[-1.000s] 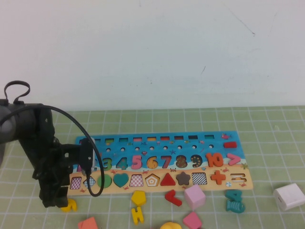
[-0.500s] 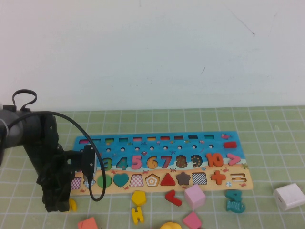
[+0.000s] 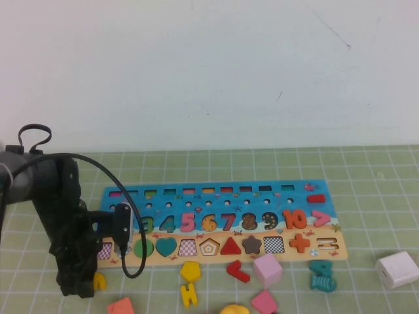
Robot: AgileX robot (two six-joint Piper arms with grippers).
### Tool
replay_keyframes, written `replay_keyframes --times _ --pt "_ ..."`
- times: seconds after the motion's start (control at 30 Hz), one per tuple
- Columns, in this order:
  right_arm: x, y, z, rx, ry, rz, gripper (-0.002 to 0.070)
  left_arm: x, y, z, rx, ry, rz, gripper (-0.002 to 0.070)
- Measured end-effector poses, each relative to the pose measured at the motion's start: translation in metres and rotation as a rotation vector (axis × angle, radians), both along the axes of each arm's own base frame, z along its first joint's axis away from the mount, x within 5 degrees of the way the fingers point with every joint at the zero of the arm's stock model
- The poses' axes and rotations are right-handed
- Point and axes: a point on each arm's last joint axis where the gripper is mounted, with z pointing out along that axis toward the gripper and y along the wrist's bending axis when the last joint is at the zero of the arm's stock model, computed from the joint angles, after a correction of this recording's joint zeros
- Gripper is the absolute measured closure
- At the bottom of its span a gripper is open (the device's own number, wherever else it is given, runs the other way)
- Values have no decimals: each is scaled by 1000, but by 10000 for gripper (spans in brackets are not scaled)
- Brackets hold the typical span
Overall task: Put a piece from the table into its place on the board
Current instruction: Pick up the "number 6"
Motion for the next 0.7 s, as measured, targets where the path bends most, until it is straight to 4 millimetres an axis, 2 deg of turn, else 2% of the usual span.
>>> replay_keyframes --times 0.13,0.43,0.7 --pt "0 0 0 0 0 0 678 -2 0 0 1 27 -2 268" --pt "0 0 0 0 0 0 678 -3 -1 0 0 36 -3 405" --pt "0 0 0 0 0 0 678 -5 -1 0 1 54 -4 457"
